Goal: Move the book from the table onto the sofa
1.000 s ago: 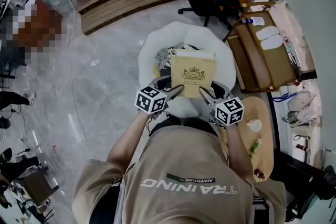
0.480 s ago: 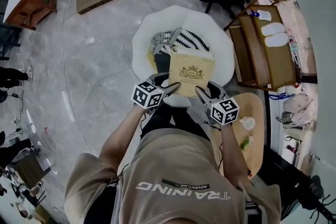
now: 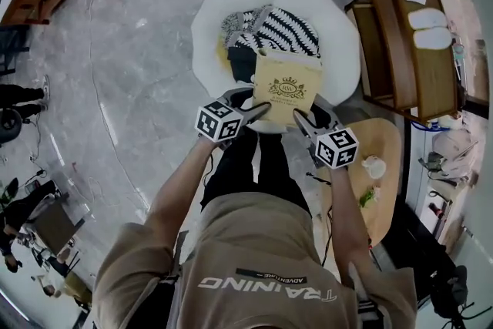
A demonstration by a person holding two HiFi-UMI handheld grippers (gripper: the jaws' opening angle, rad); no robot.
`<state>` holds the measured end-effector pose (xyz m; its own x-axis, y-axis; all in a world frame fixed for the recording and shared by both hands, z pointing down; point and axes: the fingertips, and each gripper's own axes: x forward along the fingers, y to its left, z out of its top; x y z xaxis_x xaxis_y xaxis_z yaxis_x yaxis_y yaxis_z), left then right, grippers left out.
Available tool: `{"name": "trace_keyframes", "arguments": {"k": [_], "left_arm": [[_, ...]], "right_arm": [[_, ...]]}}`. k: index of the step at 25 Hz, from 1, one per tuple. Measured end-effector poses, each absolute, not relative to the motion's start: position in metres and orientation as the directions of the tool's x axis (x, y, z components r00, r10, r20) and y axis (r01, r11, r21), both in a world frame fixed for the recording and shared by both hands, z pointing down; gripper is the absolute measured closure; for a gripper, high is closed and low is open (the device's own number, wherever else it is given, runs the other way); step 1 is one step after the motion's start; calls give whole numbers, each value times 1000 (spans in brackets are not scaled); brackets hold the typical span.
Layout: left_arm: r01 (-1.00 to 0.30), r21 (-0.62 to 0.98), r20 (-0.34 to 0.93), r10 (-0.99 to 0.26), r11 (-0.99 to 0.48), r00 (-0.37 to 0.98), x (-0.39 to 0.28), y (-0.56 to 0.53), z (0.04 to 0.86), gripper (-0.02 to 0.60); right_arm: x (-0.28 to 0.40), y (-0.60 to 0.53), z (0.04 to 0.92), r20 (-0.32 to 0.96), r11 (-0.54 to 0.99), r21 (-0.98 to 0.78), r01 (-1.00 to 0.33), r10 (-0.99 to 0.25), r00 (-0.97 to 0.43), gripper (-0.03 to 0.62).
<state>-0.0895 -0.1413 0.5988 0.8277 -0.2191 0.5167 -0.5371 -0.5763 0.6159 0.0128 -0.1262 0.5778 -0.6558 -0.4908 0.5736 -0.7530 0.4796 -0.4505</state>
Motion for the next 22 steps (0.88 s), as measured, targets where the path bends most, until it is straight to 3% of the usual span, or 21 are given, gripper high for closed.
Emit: {"name": "trace_keyframes", "arguments": {"k": [22], "left_arm": [[-584, 711, 613, -62, -393, 788, -91, -160, 901, 348]], "right_arm": [[11, -150, 882, 664, 373, -537, -757, -366, -652, 382]]}}
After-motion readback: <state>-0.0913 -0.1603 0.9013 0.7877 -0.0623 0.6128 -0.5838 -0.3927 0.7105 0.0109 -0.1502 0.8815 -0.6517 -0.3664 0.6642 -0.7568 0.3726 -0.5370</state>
